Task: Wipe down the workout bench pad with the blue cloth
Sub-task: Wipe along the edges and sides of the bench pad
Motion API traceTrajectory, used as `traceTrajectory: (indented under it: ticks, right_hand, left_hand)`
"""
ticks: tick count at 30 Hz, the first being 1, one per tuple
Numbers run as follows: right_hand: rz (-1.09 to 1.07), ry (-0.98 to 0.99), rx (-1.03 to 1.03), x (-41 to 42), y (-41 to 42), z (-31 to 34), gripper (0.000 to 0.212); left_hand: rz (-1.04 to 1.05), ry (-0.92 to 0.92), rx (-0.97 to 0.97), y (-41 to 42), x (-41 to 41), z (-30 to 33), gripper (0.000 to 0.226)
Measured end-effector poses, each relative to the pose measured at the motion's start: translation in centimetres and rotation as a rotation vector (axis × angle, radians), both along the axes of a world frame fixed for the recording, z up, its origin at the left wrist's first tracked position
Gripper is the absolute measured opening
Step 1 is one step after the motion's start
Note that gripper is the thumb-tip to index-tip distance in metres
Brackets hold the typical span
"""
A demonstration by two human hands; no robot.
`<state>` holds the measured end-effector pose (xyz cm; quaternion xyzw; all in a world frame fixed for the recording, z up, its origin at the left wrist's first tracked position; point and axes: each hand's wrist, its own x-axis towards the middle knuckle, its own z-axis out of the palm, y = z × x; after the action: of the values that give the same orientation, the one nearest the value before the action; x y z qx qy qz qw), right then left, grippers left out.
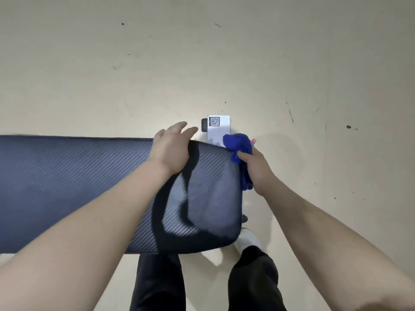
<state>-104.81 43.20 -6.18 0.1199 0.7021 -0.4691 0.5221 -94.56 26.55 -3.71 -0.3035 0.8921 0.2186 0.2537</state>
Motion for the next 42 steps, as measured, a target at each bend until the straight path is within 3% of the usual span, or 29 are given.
traceTrajectory:
  ticks: [4,6,9,11,14,18,20,23,25,27,31,34,36,39,42]
  right_hand:
    - [0.046,0.159,0.12,0.5,-0.2,-0.7,0.013]
    - [0.143,0.305,0.193,1.2,-2.5,-1.4,0.016]
    - [0.697,0.702,0.482,2.6,-7.6,-2.0,0.041]
    - [0.873,0.864,0.422,3.2,-9.6,-2.1,0.05]
    - [0.855,0.879,0.351,2.2,-7.9,-2.4,0.052]
    - [0.737,0.799,0.7,2.2,-5.8,-1.9,0.052]
    - [0.82,0.916,0.738,3.4,-8.3,-1.8,0.051]
    - [0.957,1.07,0.523,5.8,-12.9,-1.9,0.058]
    - [1.011,1.088,0.319,6.9,-14.5,-1.9,0.064]
    - [1.047,1.083,0.256,6.6,-13.9,-2.1,0.065]
    - [0.948,1.01,0.578,4.2,-8.8,-1.7,0.065]
    - [0.965,0.904,0.734,4.4,-9.4,-1.1,0.055]
    - [1.012,0.961,0.636,5.8,-12.8,-0.8,0.051]
    - [1.153,0.91,0.209,8.5,-17.6,-0.9,0.036]
    - [1.067,0.77,-0.128,8.5,-19.7,0.0,0.028]
  left_hand:
    - [-0.132,-0.09,-0.022,-4.4,0.8,-0.9,0.037]
    - [-0.165,-0.181,0.038,-6.2,1.7,-1.1,0.037]
    - [-0.171,-0.141,0.137,-7.6,2.4,-1.4,0.038]
    - [-0.176,-0.101,0.193,-8.1,2.7,-1.6,0.042]
    - [-0.235,-0.137,0.222,-9.4,2.7,-2.0,0.051]
    - [-0.455,-0.242,-0.121,-10.1,4.0,-2.0,0.069]
    - [-0.437,-0.21,-0.14,-9.7,4.6,-2.3,0.07]
    - [-0.373,-0.142,-0.113,-9.6,4.9,-2.7,0.07]
    - [-0.325,-0.104,-0.102,-9.7,5.2,-2.9,0.071]
    - [-0.302,-0.097,-0.089,-9.7,5.3,-2.9,0.07]
    - [-0.298,-0.1,-0.023,-10.2,5.2,-3.1,0.069]
    - [-0.213,-0.063,0.113,-11.5,5.3,-2.9,0.054]
    - [-0.112,-0.004,0.274,-12.8,5.3,-2.9,0.039]
    - [0.065,0.0,0.558,-15.1,5.5,-2.2,0.07]
    - [-0.035,0.097,0.551,-17.7,5.8,-1.2,0.084]
